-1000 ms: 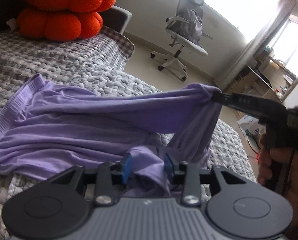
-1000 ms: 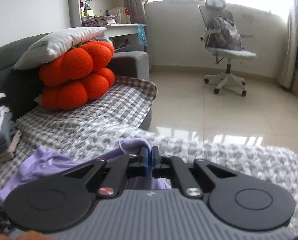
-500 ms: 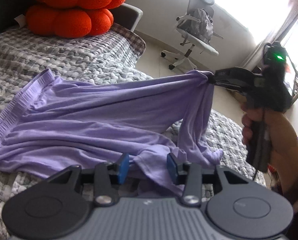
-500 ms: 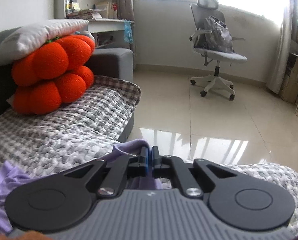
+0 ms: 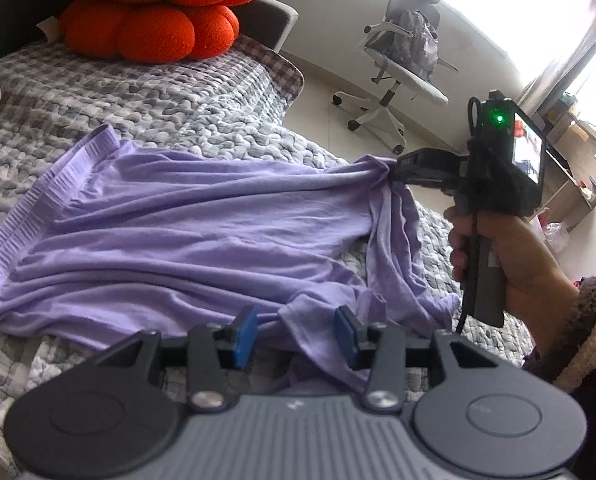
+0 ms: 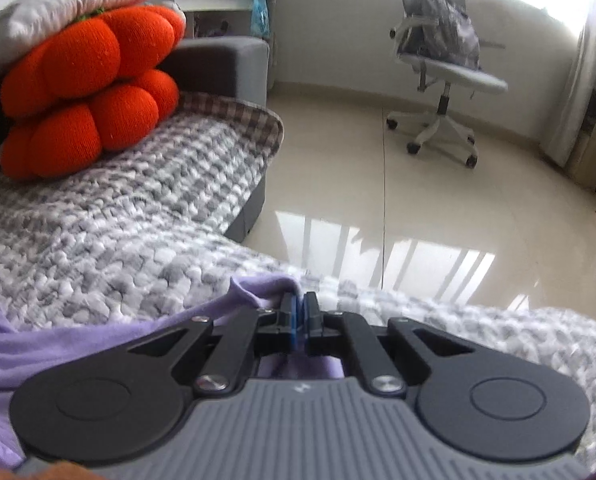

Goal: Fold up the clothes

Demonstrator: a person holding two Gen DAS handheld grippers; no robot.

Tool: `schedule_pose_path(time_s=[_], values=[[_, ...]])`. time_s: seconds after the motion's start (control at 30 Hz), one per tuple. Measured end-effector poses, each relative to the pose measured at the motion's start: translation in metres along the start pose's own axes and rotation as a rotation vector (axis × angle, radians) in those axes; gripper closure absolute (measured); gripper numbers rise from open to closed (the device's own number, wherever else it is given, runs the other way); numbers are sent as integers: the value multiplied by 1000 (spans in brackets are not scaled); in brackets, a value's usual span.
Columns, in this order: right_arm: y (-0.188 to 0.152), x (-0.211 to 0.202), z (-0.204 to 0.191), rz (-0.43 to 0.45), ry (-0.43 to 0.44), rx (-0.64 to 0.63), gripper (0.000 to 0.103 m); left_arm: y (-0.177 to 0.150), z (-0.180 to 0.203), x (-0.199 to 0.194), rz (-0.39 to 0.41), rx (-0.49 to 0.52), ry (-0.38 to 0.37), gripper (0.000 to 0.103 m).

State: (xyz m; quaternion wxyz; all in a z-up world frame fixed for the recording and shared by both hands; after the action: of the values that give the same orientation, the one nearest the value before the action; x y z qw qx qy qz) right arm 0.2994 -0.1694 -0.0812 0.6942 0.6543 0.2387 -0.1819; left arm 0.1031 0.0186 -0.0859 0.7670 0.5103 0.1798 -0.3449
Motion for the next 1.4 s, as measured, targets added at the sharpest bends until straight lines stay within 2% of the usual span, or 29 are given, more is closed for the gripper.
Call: schedule_pose_path(time_s=[0.03,0.07,0.17,0.2,0.23,0.27,0.3,0.6,0.8,0.97,1.13,1.27,1.33,1.4], values=[[-1,0,1,-7,7,15,97,0,0,0,-1,1,1,58],[-3,-1,2,-14,14,30,91,0,-1,0,-2,0,2,57],[-6,-6,5,-32,40,69,88,0,-2,0,-4,-2,4,56],[-7,-9,6,-37,49,82,83,0,-2,0,-4,-5,3,56],[-7,-13,7,-35,59,88,77,0,-2,0,-3,-8,3,56],[-7,-17,8,-32,69,94,59,0,-2,0,-3,-9,2,56],[-7,-21,9,-30,78,100,52,0,-2,0,-2,-10,2,56],[-23,-68,3,-49,205,91,52,3,2,-1,31,-19,-2,56],[-56,-97,-13,-115,304,39,52,0,4,3,29,-6,16,56],[-77,-112,-18,-145,324,-3,52,-3,9,5,20,8,18,56],[-96,-107,-17,-172,297,-49,52,-6,12,7,12,17,24,56],[-105,-103,-13,-170,287,-51,58,-7,14,9,13,23,35,56],[-105,-102,-13,-162,264,-59,68,-7,14,11,14,30,48,56],[-105,-102,-12,-155,239,-74,83,-8,15,13,11,34,56,56]])
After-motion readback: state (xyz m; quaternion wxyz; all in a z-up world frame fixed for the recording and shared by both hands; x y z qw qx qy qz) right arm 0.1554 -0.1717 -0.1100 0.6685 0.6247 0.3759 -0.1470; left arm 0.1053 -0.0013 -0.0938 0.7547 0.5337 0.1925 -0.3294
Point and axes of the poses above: each gripper's, at about its wrist camera, not at the fingertips, and x roughly the way its jaws point, z to its right, y to its top, the point moved 8 cm from there along x, roughly the way its jaws point, and after that the axes turned 5 degrees about z, right-handed, at the moved point
